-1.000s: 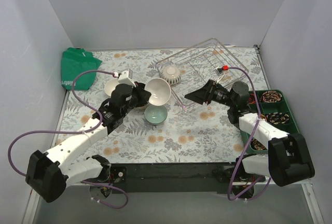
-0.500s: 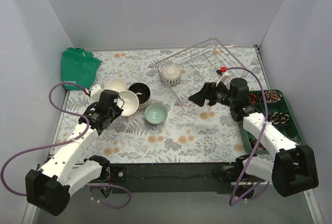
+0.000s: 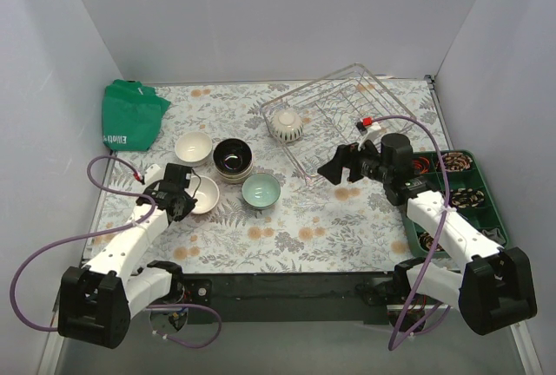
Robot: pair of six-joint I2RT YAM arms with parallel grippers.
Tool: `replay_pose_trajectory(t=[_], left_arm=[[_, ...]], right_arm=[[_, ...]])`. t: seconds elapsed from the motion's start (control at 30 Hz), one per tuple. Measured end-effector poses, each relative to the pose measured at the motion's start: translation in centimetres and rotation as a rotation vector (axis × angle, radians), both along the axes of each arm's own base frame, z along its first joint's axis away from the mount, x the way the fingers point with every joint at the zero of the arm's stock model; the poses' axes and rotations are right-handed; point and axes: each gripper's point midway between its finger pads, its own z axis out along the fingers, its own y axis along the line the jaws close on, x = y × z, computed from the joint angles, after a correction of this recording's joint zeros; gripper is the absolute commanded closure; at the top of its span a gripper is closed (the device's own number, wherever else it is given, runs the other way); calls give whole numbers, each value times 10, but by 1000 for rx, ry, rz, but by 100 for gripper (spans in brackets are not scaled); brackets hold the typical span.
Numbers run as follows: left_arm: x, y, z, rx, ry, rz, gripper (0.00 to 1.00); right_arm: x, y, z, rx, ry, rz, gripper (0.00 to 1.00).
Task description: Unload the bowls from the dish rack
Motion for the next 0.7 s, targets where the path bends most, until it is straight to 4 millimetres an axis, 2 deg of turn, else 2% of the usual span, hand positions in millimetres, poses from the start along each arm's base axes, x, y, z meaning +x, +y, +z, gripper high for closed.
replay_pose_trajectory(t=[0.17,0.33,0.37,0.5,0.57,0.6,0.7], left_arm=[[0,-2,-16,-38,6,2,86],[11,-5,-15,-74,-41,-4,70],[13,-6,-14,-84,-51,-8,64],[17,-10,-11,-99,-73,-27,60],[17,-10,-6,-98,-88,-39,54],[17,-10,-3,-95,-96,-45,47],[17,-7,13,-82,-147,-58,38]], right_arm=[[0,-2,-3,-26,-3,0,3],[1,-2,0,-37,-20,9,3],[1,-2,1,-41,-28,12,3],[5,0,7,-47,-46,20,3],[10,3,11,-54,-57,28,3],[12,4,12,-57,-59,30,2],[23,8,15,-64,-59,29,2]])
